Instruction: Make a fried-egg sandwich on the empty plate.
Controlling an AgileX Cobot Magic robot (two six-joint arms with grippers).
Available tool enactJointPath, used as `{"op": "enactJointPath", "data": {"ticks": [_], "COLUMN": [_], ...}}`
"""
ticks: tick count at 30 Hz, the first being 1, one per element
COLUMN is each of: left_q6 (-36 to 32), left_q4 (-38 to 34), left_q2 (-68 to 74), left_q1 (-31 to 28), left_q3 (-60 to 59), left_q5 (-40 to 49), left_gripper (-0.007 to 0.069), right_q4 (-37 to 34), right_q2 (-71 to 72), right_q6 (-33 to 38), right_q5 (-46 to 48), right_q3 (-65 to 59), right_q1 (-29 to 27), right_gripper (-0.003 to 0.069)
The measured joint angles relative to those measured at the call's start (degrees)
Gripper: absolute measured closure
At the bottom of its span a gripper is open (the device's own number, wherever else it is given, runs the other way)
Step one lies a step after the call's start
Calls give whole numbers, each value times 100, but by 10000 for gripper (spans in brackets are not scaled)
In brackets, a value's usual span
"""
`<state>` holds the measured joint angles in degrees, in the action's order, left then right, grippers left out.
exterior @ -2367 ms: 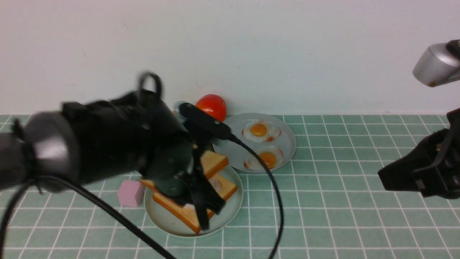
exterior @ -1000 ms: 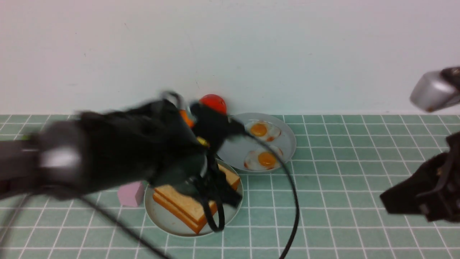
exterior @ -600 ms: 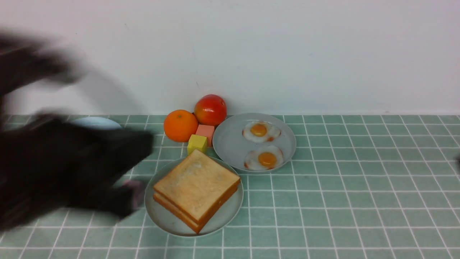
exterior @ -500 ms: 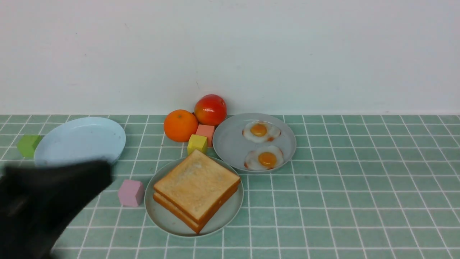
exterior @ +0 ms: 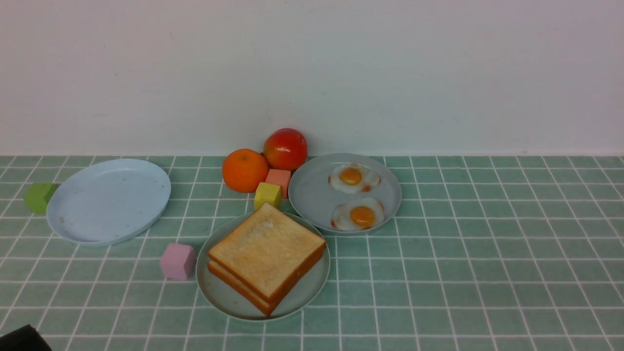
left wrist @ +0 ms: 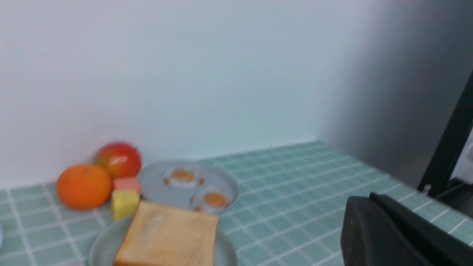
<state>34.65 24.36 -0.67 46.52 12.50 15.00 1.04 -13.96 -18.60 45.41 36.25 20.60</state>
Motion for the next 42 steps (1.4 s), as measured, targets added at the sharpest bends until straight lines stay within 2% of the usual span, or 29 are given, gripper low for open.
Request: {"op": "enactJointPath", "data": {"ticks": [7,16,20,22,23,25,28,30,34,42], "left_q6": [0,0,0,0,0,0,0,0,0,0], "left_q4": [0,0,-5,-5,-5,-5,-5,-5,-5,-5], "left_q2": [0,0,0,0,0,0,0,0,0,0], "left_q1": [0,0,0,0,0,0,0,0,0,0], "left_q3": [-5,-5,-5,-5,-5,-5,-5,-5,-5,-5], "left_q5": [585,1248,1464,1510,1509,1534,1587,1609,1631,1635], "left_gripper": [638,638,638,638,638,638,638,638,638,634], "right_q4": [13,30,389,413,404,142,-202,-394,-472,-498], "right_q2": [-25,-36,89,412,439,798,1193,1407,1449,1449], "right_q6": [-331,-385,-376,-153,-118,410,1072,1614,2187,2278], "right_q5": [-1954,-2244,-2333,-2594,-2594,-2824,-2925,-2792,-2644,-2402], "right_q3": [-1089,-1940,-2279,-2601,-2638,-3175,-3631,-3765,-3771,-3730], "right_q1": [0,0,-132,-710,-769,-1493,-1867,-1968,-1989,-1989], "right_gripper": [654,651,658,672,672,673,673,673,673,673]}}
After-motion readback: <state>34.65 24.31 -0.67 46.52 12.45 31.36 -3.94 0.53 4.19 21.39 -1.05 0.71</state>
